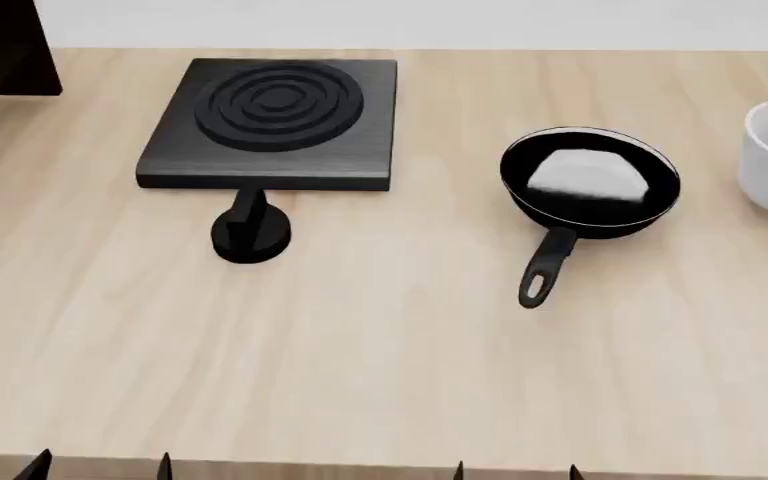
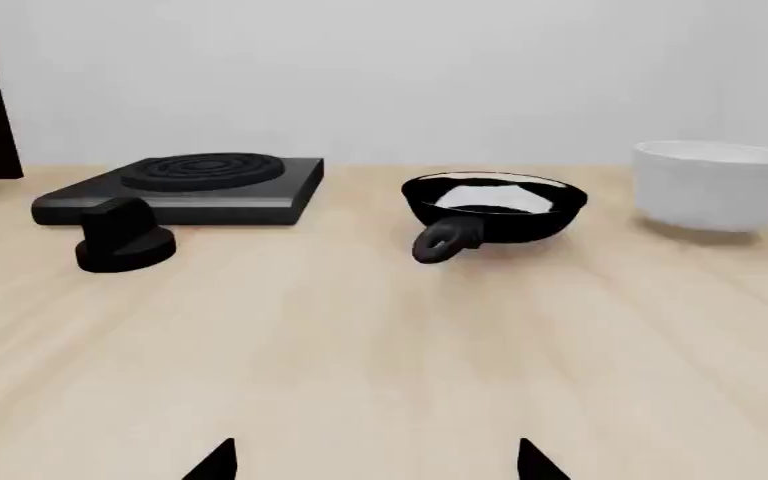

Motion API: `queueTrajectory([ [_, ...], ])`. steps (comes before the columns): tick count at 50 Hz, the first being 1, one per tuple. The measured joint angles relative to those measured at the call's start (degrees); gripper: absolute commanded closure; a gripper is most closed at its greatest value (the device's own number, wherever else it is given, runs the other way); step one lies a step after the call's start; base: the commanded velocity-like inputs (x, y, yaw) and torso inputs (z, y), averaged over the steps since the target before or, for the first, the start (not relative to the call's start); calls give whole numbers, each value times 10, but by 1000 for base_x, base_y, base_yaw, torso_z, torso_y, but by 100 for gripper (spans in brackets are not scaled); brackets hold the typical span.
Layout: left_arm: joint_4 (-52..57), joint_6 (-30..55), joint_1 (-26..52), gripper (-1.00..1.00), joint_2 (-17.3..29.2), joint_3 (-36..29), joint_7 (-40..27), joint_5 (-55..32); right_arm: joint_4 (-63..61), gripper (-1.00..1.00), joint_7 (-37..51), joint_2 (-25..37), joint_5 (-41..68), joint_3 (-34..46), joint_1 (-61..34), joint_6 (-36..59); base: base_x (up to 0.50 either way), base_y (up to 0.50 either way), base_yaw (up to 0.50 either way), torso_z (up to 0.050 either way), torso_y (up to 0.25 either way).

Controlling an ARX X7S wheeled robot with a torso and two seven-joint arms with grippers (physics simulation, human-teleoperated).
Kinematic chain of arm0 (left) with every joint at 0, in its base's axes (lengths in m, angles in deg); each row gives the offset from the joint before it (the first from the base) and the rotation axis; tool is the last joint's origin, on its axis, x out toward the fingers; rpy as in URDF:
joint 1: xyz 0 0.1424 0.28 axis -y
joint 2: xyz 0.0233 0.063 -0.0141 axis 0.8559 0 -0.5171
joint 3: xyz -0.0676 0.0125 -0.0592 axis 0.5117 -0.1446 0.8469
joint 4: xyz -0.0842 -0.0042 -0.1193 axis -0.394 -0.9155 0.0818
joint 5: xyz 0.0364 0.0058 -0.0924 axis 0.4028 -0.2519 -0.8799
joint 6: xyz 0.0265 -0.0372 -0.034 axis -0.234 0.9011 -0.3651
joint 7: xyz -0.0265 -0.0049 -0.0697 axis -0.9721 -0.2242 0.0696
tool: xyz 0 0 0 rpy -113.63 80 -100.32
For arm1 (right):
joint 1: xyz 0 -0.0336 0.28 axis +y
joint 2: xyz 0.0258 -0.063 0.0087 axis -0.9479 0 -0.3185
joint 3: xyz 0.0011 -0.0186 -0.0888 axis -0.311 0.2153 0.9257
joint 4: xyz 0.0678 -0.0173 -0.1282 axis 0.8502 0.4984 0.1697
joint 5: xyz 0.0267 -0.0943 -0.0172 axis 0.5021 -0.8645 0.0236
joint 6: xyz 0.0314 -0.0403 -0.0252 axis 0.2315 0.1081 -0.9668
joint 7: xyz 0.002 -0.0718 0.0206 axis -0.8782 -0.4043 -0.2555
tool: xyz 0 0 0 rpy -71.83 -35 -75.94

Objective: Put the frying pan on the cabinet shelf.

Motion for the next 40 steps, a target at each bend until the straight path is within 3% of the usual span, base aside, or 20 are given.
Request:
queueTrajectory([
  [25,-5,-4,4,-100,32,-36,-35,-44,18,-100,32,28,33,31,-7,-9,0,0,0,0,0],
  [40,1,1,6,-100,45,-49,-47,-60,-13,-100,53,39,51,43,1,7,89,474,0,0,0],
])
